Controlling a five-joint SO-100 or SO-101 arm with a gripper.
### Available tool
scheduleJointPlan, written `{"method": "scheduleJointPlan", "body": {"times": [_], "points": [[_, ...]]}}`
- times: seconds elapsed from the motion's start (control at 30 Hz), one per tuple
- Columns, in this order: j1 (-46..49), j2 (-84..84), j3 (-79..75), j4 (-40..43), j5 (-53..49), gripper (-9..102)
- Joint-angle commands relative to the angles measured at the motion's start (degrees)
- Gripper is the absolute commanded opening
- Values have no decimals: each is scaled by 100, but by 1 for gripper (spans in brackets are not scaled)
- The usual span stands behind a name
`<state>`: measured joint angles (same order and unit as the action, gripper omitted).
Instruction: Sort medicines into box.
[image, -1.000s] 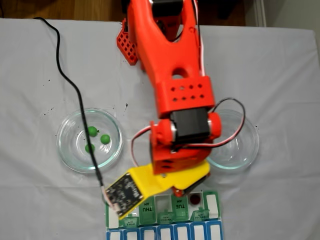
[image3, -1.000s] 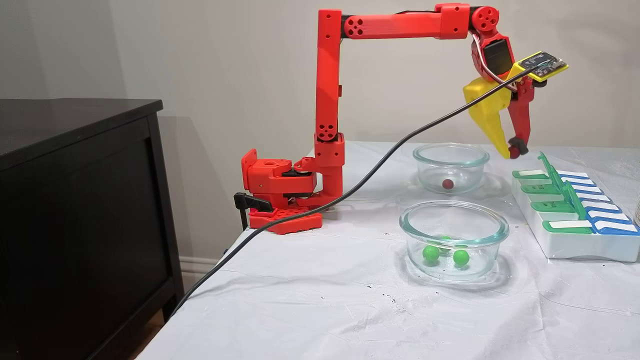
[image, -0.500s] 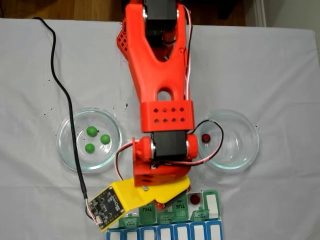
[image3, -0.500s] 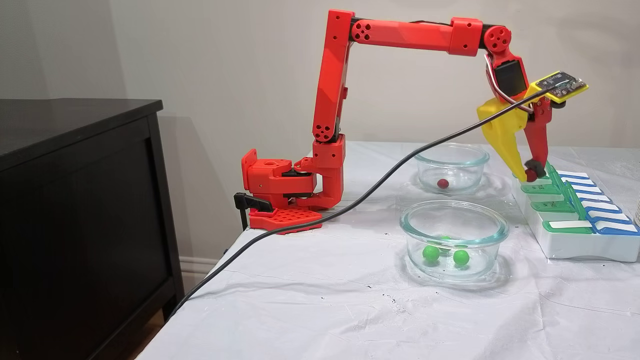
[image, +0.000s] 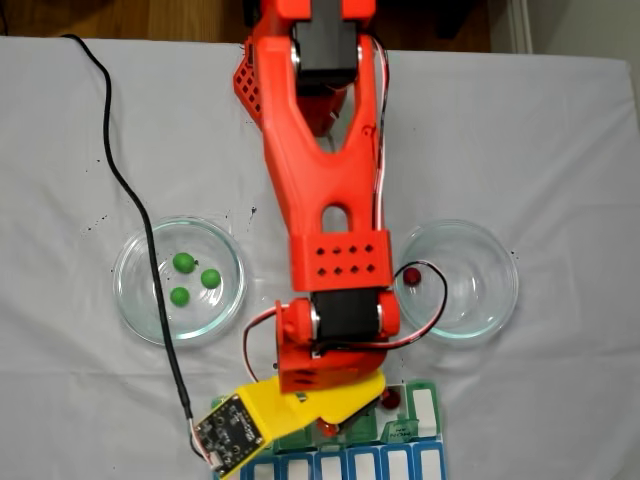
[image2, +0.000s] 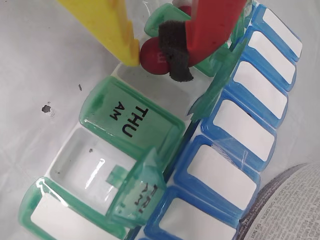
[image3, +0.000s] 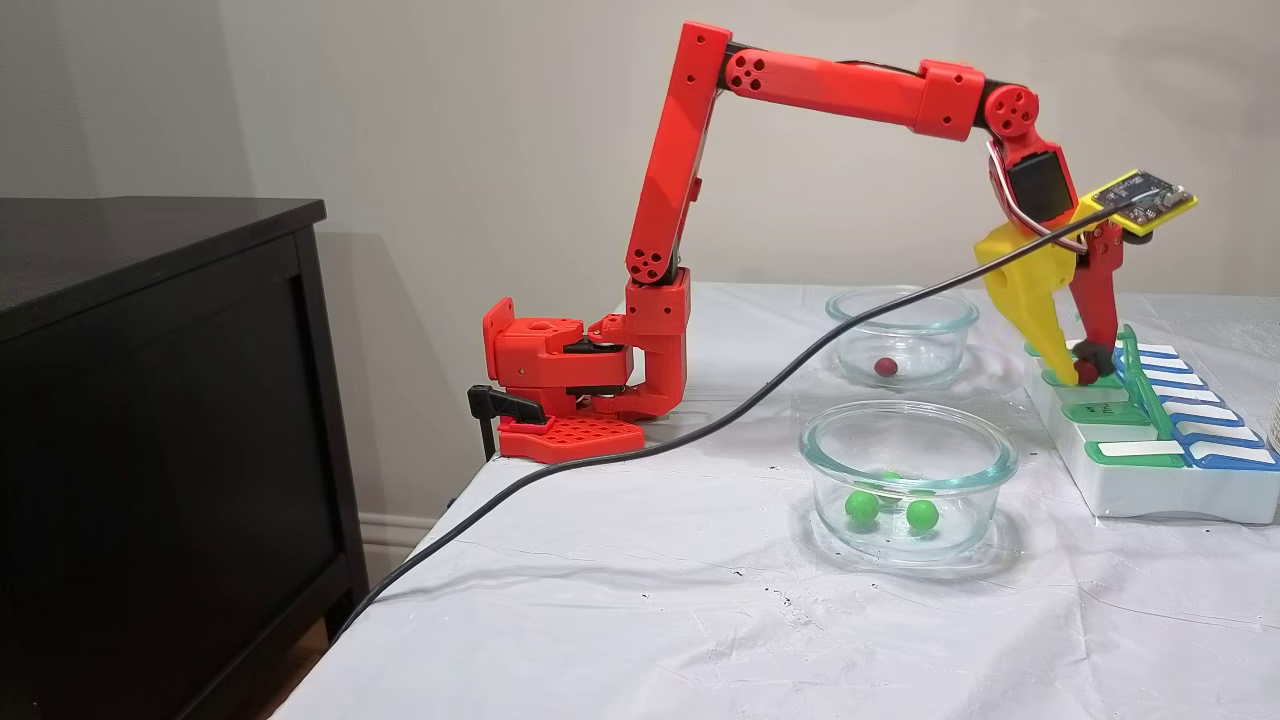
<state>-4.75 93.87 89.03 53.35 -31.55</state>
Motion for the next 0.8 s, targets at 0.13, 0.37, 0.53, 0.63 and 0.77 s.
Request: {"method": "scheduleJointPlan", "body": {"times": [0.13,0.37,0.53,0.63,0.77], "points": [[-114,70,-703,-211,-70,17],[-176,290,-554,-114,-237,22],[-202,492,-896,475,-229,15],[-466,475,-1635,1696,-255,6],[-844,932,-1538,2153,-281,0]]}}
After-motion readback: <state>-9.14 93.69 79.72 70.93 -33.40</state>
